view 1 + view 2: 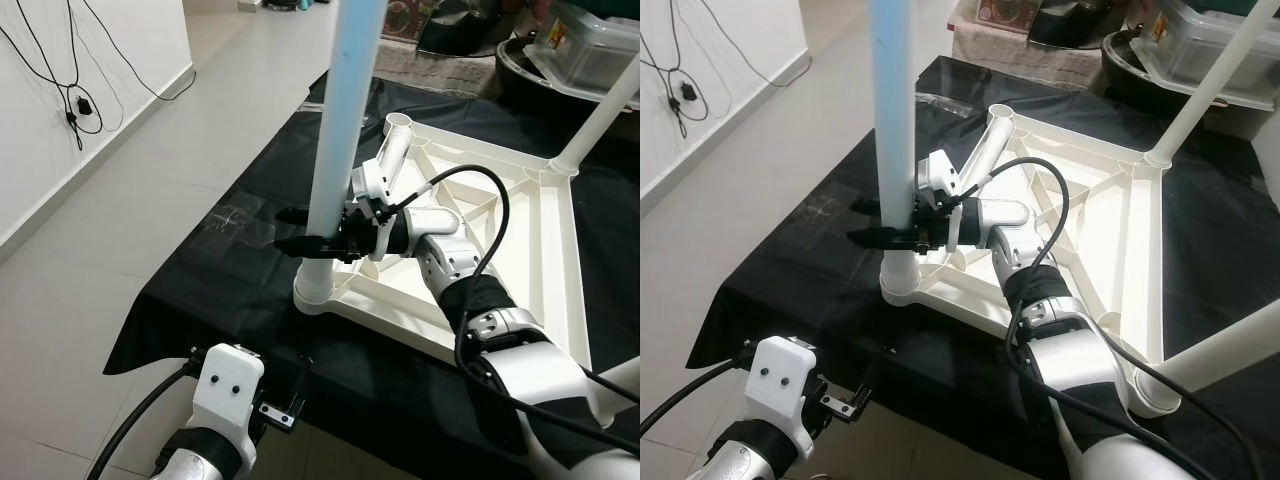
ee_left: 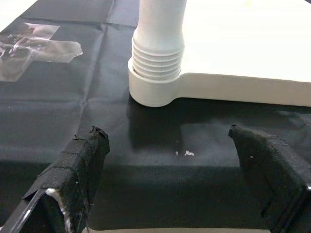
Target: Building children table
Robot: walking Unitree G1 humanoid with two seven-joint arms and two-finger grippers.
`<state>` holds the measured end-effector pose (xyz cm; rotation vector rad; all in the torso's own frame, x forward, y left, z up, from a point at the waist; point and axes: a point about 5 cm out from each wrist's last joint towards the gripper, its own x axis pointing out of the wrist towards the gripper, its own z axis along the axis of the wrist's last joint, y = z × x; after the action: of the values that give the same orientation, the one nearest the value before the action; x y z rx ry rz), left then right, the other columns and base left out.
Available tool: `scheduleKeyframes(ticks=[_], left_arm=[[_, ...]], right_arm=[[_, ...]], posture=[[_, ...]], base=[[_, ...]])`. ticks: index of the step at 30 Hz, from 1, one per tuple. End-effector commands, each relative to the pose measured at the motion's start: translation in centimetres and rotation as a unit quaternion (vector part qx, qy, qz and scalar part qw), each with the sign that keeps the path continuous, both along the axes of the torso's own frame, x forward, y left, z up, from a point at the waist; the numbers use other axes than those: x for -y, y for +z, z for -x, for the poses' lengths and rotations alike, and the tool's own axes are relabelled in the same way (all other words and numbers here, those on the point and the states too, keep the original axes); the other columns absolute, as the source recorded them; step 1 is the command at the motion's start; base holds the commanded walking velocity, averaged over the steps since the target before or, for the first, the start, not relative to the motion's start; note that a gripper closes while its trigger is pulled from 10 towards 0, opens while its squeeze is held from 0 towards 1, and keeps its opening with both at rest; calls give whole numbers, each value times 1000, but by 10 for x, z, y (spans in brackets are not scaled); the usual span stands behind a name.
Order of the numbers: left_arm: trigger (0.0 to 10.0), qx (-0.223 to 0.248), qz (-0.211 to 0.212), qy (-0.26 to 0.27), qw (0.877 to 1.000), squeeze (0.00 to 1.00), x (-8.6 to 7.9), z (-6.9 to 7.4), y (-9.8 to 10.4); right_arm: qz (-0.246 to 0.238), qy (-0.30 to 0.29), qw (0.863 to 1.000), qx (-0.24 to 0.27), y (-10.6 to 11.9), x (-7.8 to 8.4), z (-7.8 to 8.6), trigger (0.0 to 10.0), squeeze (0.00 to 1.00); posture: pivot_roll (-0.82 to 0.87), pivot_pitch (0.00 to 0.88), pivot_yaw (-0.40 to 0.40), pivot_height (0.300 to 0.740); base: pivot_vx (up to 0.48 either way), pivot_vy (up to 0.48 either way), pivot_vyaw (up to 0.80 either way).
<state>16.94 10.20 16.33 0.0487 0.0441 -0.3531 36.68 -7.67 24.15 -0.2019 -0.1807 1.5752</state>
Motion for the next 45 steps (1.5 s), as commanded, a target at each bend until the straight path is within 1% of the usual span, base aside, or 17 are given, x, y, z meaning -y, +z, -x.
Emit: scheduleKeyframes(ticks=[1, 5, 12, 17, 19, 23, 25, 27, 33, 34, 35, 36, 37, 39, 40, 42, 45], left_arm=[[10000, -9, -7, 1, 1000, 0, 0, 2, -2], [10000, -8, -7, 2, 1000, 0, 1, 2, -2], [10000, -4, -8, 5, 1000, 0, 0, -1, -1], [10000, 3, -10, 10, 1000, 0, -3, -5, 0], [10000, 3, -10, 10, 1000, 0, -3, -5, 0], [10000, 7, -13, 12, 1000, 0, -5, -9, 0], [10000, 10, -16, 14, 1000, 0, -7, -11, 0], [10000, 12, -18, 15, 1000, 0, -8, -12, 0], [10000, 15, -20, 17, 1000, 0, -10, -15, 0], [10000, 18, -23, 18, 999, 0, -10, -16, 1], [10000, 18, -23, 18, 999, 0, -10, -16, 1], [10000, 19, -23, 18, 999, 0, -10, -16, 1], [10000, 19, -23, 18, 999, 0, -10, -16, 1], [10000, 20, -23, 19, 999, 0, -11, -16, 1], [10000, 20, -23, 19, 999, 0, -11, -16, 1], [10000, 20, -23, 18, 999, 0, -11, -17, 1], [10000, 21, -24, 16, 999, 0, -10, -17, 0]], right_arm=[[50, -1, 996, -80, -40, -3, 4, 10000, 0], [30, -33, 996, -83, -37, -4, 0, 10000, 0], [14, -55, 996, -71, -36, 3, -2, 10000, 0], [-14, -86, 995, -51, -35, 11, -1, 10000, 0], [-14, -86, 995, -51, -35, 11, -1, 10000, 0], [-16, -121, 992, -40, -38, 13, 0, 10000, 0], [-12, -171, 985, -35, -39, 16, -3, 10000, 0], [-9, -195, 980, -33, -40, 18, -4, 10000, 0], [-1, -218, 975, -34, -42, 15, -3, 10000, 0], [-12, -268, 963, -42, -42, 14, -7, 10000, 0], [-12, -268, 963, -42, -42, 14, -7, 10000, 0], [-17, -289, 956, -47, -41, 14, -8, 10000, 0], [-17, -289, 956, -47, -41, 14, -8, 10000, 0], [-15, -342, 938, -56, -43, 17, -12, 10000, 0], [-15, -342, 938, -56, -43, 17, -12, 10000, 0], [-13, -389, 920, -56, -43, 20, -14, 10000, 0], [-43, -440, 894, -72, -42, 23, -17, 10000, 0]], posture=[[258, 220, -128, 740], [259, 218, -132, 740], [255, 216, -128, 740], [245, 208, -121, 740], [245, 208, -121, 740], [239, 201, -116, 740], [239, 197, -116, 740], [236, 194, -113, 740], [232, 188, -113, 740], [234, 182, -115, 740], [234, 182, -115, 740], [234, 182, -115, 740], [234, 182, -115, 740], [234, 182, -115, 740], [234, 182, -115, 740], [234, 182, -115, 740], [231, 165, -112, 740]], base=[[0, 0, 0], [0, 0, 0], [0, 0, 0], [0, 0, 0], [0, 0, 0], [0, 0, 0], [0, 0, 0], [0, 0, 0], [0, 0, 0], [0, 0, 0], [0, 0, 0], [0, 0, 0], [0, 0, 0], [0, 0, 0], [0, 0, 0], [0, 0, 0], [0, 0, 0]])
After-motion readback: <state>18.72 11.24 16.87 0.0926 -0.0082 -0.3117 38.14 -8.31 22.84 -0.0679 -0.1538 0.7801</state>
